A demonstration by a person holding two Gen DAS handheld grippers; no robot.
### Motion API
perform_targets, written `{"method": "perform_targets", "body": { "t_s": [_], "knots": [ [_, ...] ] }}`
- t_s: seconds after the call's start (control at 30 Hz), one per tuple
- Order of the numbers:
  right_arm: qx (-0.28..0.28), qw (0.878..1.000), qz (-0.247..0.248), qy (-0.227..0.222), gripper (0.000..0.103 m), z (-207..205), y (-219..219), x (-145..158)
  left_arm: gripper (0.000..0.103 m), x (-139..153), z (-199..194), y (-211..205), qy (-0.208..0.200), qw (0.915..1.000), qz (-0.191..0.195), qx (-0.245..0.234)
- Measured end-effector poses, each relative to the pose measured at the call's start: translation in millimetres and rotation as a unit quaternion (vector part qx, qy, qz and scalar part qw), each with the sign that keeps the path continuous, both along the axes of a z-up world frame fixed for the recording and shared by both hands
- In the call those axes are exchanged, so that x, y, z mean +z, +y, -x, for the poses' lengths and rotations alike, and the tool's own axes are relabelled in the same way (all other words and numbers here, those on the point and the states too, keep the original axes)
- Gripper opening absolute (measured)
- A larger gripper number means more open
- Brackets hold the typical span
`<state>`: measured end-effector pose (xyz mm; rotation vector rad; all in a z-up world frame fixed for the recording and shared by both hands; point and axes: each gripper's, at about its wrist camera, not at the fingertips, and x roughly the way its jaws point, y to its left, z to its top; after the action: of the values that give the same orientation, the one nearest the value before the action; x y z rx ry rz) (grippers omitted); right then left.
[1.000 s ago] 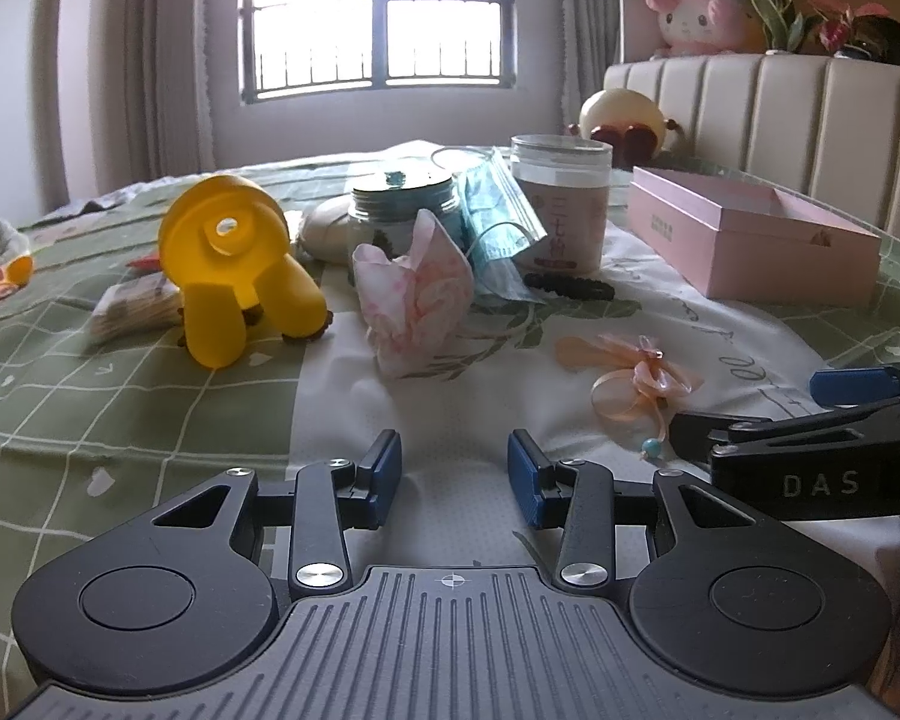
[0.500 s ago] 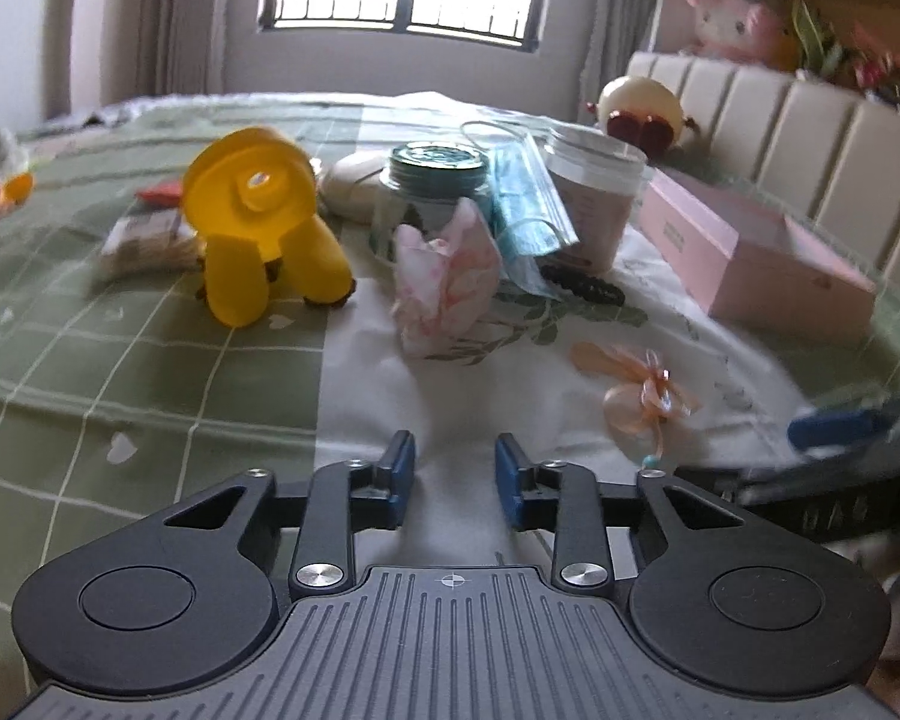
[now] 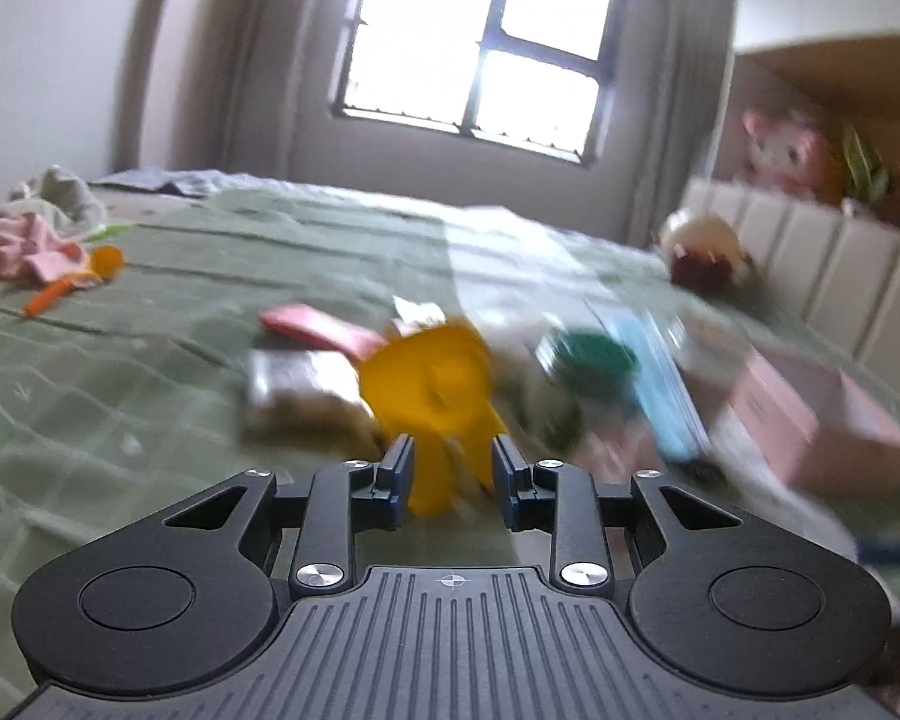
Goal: Organize soft objects
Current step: 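Reach to the yellow plastic toy and grasp it with the left gripper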
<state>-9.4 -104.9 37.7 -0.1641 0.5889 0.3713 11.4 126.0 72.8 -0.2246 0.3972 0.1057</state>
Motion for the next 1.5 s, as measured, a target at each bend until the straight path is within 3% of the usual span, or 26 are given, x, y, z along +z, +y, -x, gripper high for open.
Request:
{"method": "perform_targets", "body": {
  "t_s": [0.1, 0.2, 0.27, 0.37, 0.5, 0.53, 0.6, 0.7, 0.8, 0.87, 0.93, 1.0, 1.1, 1.17, 1.3, 1.5],
  "knots": [
    [0.021, 1.0, 0.011, -0.02, 0.101, 7.5, 2.4, -4.6, 0.031, 23.1, -19.3, 16.1, -0.033, 0.9972, -0.027, -0.061],
    [0.036, 0.999, 0.004, -0.024, 0.101, 11.7, 4.7, -5.1, 0.031, 56.2, -54.6, 35.0, -0.035, 0.9911, -0.046, -0.12],
    [0.036, 0.999, -0.009, -0.021, 0.101, 13.9, 3.5, -4.8, 0.031, 71.5, -86.2, 49.1, -0.005, 0.9876, -0.032, -0.153],
    [0.032, 0.999, -0.032, -0.007, 0.101, 13.1, -2.8, -7.0, 0.031, 71.3, -127.3, 60.9, 0.064, 0.9746, -0.005, -0.215],
    [0.026, 0.999, -0.042, 0.002, 0.101, 14.2, -10.7, -11.1, 0.031, 48.7, -148.6, 47.5, 0.15, 0.9564, -0.067, -0.242],
    [0.026, 0.999, -0.041, 0.001, 0.101, 14.6, -12.7, -11.6, 0.035, 43.1, -146.2, 43.3, 0.162, 0.9504, -0.079, -0.253],
    [0.028, 0.999, -0.043, -0.003, 0.101, 16.4, -15.2, -12.0, 0.046, 36.1, -132.2, 35.3, 0.161, 0.9434, -0.118, -0.265],
    [0.03, 0.998, -0.048, -0.008, 0.101, 17.6, -15.9, -12.8, 0.047, 28.4, -120.0, 20.3, 0.172, 0.9336, -0.179, -0.258],
    [0.035, 0.998, -0.044, -0.018, 0.101, 22.4, -11.6, -13.2, 0.049, 16.9, -117.3, 19.4, 0.192, 0.9279, -0.218, -0.234],
    [0.042, 0.998, -0.032, -0.028, 0.101, 27.8, -7.8, -13.8, 0.051, 9.4, -120.9, 23.0, 0.199, 0.9304, -0.214, -0.221],
    [0.046, 0.998, -0.021, -0.037, 0.101, 31.8, -4.5, -13.1, 0.051, 7.2, -119.4, 26.2, 0.185, 0.9374, -0.202, -0.215],
    [0.05, 0.998, -0.016, -0.042, 0.101, 35.0, -3.6, -11.8, 0.05, 7.0, -116.3, 23.1, 0.169, 0.9391, -0.213, -0.209],
    [0.048, 0.998, -0.015, -0.046, 0.101, 35.5, -2.7, -9.2, 0.04, 8.5, -106.5, 20.7, 0.153, 0.9433, -0.213, -0.203],
    [0.047, 0.998, -0.011, -0.049, 0.101, 35.1, -0.9, -6.8, 0.021, 11.2, -96.2, 26.2, 0.127, 0.95, -0.191, -0.212],
    [0.049, 0.996, -0.004, -0.069, 0.098, 31.5, 7.8, 3.2, 0.018, 25.9, -71.7, 44.9, 0.088, 0.967, -0.132, -0.2],
    [0.074, 0.996, -0.012, -0.044, 0.081, -4.4, 42.4, 19.5, 0.017, 44.8, -22.1, 53.9, 0.044, 0.9748, -0.095, -0.197]
  ]
}}
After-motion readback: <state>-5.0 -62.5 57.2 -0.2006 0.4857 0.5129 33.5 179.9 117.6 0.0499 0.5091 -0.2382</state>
